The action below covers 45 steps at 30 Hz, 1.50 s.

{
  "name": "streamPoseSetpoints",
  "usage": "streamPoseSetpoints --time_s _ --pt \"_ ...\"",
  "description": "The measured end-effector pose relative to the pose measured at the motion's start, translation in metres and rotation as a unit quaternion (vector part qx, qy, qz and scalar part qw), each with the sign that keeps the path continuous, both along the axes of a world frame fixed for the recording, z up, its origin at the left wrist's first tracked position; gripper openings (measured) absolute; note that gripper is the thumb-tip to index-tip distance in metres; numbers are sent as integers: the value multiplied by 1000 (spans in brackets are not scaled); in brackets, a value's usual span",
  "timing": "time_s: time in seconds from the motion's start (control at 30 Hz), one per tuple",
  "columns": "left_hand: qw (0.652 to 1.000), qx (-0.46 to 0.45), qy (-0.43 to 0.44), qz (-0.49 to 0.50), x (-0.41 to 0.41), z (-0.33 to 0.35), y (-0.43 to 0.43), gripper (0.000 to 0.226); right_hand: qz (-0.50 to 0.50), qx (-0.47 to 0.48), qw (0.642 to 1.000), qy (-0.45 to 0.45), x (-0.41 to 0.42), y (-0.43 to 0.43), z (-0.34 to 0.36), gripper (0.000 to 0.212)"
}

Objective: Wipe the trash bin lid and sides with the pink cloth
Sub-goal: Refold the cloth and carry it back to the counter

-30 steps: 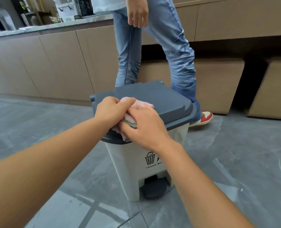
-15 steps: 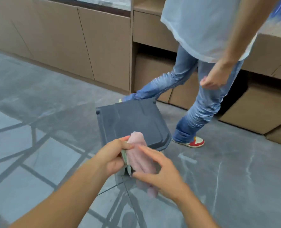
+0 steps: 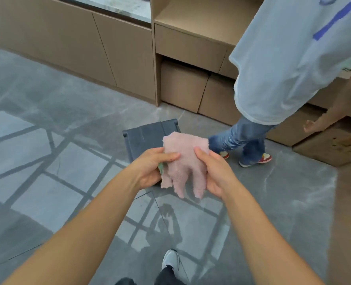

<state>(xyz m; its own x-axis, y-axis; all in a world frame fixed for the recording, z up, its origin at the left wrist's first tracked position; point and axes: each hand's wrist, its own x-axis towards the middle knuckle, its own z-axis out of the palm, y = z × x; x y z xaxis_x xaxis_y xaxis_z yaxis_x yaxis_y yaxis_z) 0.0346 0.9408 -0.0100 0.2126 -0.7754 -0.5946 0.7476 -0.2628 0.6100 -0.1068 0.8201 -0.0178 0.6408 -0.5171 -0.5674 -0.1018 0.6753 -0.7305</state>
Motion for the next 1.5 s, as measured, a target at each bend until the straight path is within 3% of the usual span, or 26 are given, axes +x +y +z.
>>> streamPoseSetpoints --time_s 0.2,0.47,0.6,0.7,0.9,1.1,1.23,1.5 --pt "997 26 -69 -17 14 12 4 65 64 -160 977 126 13 -17 20 28" --pt "985 48 -157 56 84 1 -99 98 52 -93 989 100 77 -124 28 14" --pt "983 10 -181 18 121 12 -184 110 26 -49 996 70 110 -203 42 27" --pt "972 6 -233 -7 142 26 -255 98 14 -45 998 45 128 -264 50 33" --pt "987 21 -159 28 184 24 -406 67 -39 -37 998 31 158 -393 46 30" --pt "981 28 -180 62 234 -2 -583 66 -50 -43 996 58 229 -564 8 34" --pt "971 83 -206 90 274 -19 -681 72 -65 -59 992 96 285 -661 -16 29" --pt "941 166 -289 64 333 -63 -782 76 -36 -97 985 141 352 -762 -73 41"
